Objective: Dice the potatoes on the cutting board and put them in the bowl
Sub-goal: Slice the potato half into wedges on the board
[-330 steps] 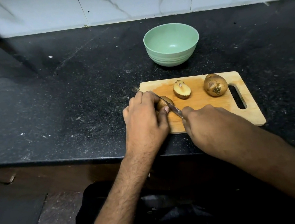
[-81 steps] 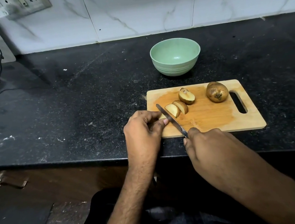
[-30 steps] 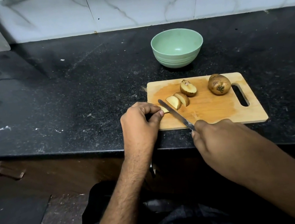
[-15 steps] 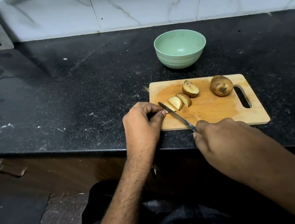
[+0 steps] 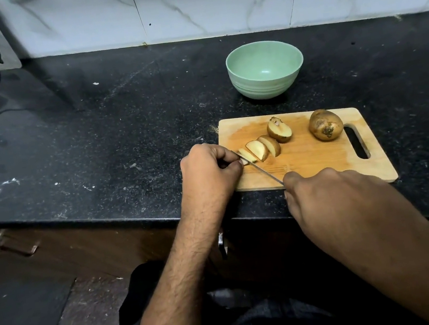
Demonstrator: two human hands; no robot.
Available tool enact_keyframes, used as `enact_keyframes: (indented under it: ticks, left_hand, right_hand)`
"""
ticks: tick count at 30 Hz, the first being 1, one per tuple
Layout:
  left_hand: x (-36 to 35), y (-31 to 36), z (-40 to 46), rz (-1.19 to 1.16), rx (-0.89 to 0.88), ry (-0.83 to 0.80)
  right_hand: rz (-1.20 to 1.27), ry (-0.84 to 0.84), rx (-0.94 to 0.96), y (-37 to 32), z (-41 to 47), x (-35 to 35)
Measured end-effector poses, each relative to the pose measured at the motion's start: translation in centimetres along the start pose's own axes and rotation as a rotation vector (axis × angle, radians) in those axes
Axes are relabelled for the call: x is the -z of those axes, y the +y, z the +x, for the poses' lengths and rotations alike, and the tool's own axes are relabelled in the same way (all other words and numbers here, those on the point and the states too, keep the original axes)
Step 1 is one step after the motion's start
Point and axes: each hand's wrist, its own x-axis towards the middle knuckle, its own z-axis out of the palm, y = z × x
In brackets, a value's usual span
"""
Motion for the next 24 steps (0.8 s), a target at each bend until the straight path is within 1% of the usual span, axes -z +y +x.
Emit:
enact_keyframes:
  ticks: [5,9,12,18,24]
  left_hand:
    - [0.1,0.0,0.2,-0.017,0.016,-0.020]
    - [0.2,0.1,0.4,-0.064,0.058,-0.034]
    - [0.0,0.0,0.2,-0.096,0.064,-0.018]
    - [-0.2,-0.3,-0.1,-0.083,0.017,0.000]
    - [-0.5,-0.6,-0.3,-0.086,-0.037,0.040]
  right_hand:
    - [0.003,-0.049,0.014,0.5,0.6,0.0]
    - [0.072,-0.124,0.065,0.8,2.0,0.4]
    - [0.115,-0.138,0.077,1.3,1.6,0.2]
    - [0.182,-0.159,-0.003,2.7,-1.8,0.2]
    - [0.216,-0.173,-0.043,3.6,-2.9,0.6]
